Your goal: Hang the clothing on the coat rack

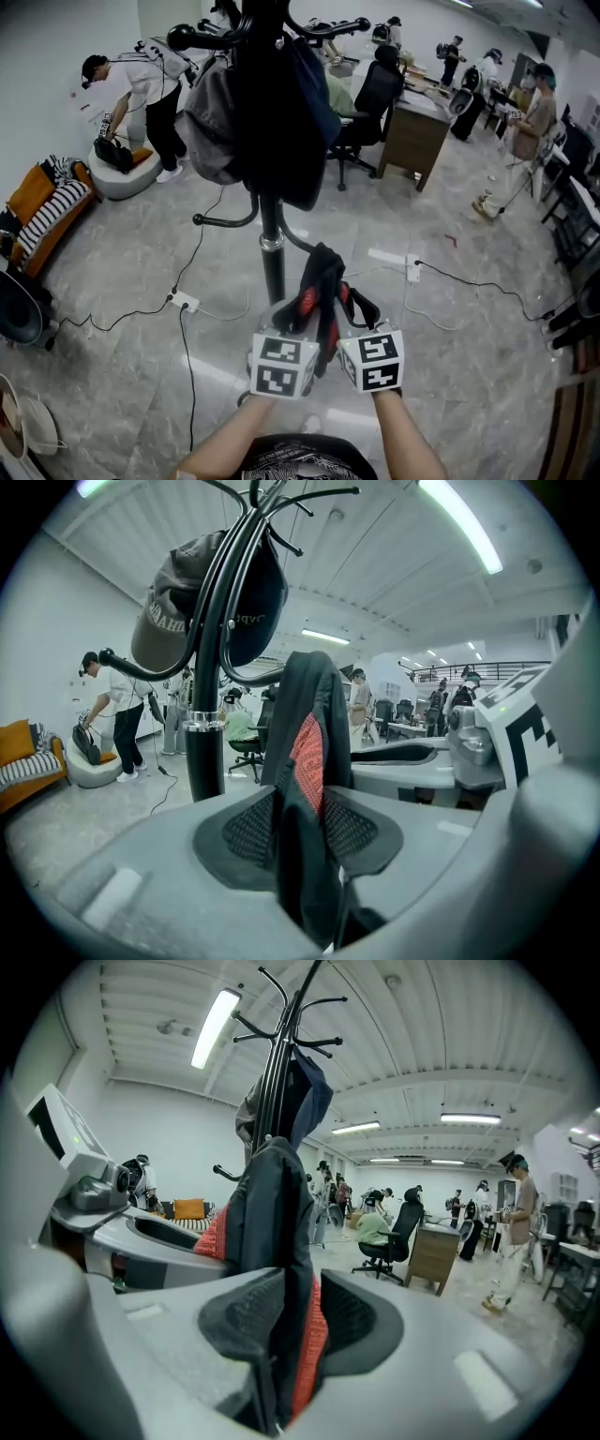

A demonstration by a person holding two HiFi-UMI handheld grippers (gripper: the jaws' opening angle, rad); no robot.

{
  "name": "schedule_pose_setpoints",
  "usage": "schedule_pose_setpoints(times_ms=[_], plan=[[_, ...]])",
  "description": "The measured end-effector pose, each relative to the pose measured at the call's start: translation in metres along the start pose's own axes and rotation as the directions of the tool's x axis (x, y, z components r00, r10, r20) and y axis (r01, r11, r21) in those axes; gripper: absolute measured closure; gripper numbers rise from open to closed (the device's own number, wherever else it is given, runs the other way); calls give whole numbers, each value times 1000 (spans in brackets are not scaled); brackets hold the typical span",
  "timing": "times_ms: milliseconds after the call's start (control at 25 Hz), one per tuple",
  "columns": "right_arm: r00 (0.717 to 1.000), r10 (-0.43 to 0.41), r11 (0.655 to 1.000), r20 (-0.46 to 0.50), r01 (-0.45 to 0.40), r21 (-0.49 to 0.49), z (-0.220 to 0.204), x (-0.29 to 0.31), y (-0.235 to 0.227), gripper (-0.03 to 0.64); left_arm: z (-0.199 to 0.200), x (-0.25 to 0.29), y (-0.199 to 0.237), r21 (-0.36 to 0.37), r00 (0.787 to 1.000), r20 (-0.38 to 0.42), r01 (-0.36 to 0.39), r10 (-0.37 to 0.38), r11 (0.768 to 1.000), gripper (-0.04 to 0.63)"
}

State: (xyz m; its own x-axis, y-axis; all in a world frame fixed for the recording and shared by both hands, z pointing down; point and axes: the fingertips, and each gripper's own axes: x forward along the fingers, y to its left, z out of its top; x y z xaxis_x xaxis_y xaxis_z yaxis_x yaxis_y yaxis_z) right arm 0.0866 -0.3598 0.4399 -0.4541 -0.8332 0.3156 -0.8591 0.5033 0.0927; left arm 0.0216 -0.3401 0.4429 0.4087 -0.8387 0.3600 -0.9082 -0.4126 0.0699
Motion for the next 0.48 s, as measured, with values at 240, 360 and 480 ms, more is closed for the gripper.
schedule_pose_setpoints(times_ms=[240, 360, 480], plan=[[1000, -30, 1000, 1, 30, 4, 3, -10, 9, 508, 8, -12, -3, 17, 999, 33, 35, -36, 999, 480], [999, -42, 999, 4, 42, 12, 5, -15, 14, 508, 11, -17, -4, 24, 998, 42, 53, -54, 998, 480], [999, -48, 999, 13, 48, 21, 8, -20, 21, 508, 9, -23, -3, 28, 997, 38, 65, -66, 997, 482]])
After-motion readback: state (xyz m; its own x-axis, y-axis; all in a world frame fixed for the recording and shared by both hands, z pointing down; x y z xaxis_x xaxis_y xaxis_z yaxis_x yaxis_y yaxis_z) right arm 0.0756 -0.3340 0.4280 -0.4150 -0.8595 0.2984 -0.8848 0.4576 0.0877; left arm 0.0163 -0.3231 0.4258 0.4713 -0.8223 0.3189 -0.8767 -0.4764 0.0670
